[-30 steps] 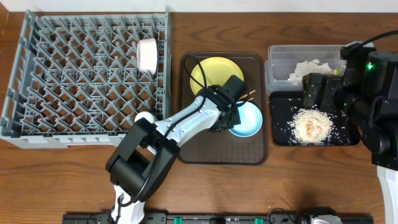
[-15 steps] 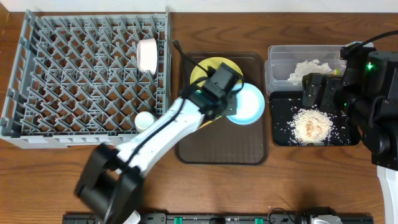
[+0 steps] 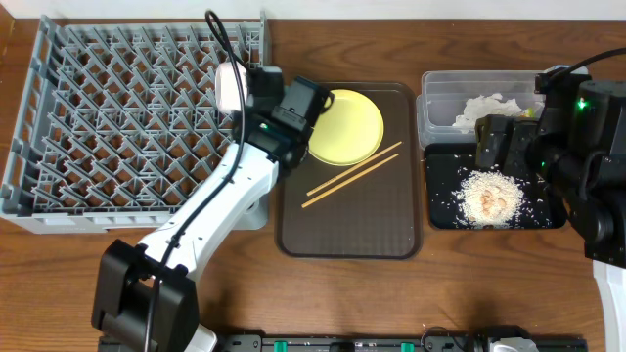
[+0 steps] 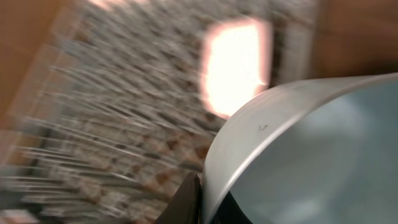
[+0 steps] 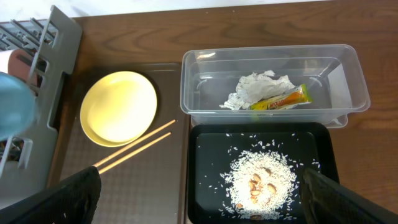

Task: Sort waste into correct bins and load items into the dishwasher
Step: 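Grasp the light-blue bowl rim with the left gripper and lift, then set the light-blue bowl upright in the rack's right slots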

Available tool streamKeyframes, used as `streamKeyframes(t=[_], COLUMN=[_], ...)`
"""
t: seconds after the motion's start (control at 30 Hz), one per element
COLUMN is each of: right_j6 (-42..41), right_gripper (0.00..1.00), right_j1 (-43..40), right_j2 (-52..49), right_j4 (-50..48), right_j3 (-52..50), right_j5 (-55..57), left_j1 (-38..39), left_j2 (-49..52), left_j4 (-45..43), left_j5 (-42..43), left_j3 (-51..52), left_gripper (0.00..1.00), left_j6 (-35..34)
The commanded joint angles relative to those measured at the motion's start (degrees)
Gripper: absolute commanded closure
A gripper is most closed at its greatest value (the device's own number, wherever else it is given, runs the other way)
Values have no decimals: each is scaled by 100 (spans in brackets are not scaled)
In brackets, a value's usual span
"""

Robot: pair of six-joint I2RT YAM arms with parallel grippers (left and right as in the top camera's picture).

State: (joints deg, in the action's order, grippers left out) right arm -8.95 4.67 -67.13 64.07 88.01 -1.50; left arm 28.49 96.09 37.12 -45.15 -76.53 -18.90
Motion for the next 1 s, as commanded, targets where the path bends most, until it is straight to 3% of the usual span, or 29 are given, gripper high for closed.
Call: streamKeyframes(t=[0.0,0.13,0.43,0.8,0.97], right_j6=[-22,-20,-20,-20,-20], right_gripper=[1,1,1,1,1], right_j1=[-52,-52,-52,-52,-52], right_j2=[-7,-7,-7,-7,-7], right_j4=[4,4,4,4,4], right_j3=[22,22,22,22,22], right_j5=[39,39,39,39,39], left_j1=[-157,-374,-621,-614,-614], left_j2=[-83,-79,4,11,15], left_j4=[-164,-522,-566,-625,-1113], left_j5=[-2035,-2463,-3755,-3786,-3718], left_j3=[2,4,42,597,1132], left_gripper=[93,93,93,93,93], left_j6=[715,1322,1392,780,566])
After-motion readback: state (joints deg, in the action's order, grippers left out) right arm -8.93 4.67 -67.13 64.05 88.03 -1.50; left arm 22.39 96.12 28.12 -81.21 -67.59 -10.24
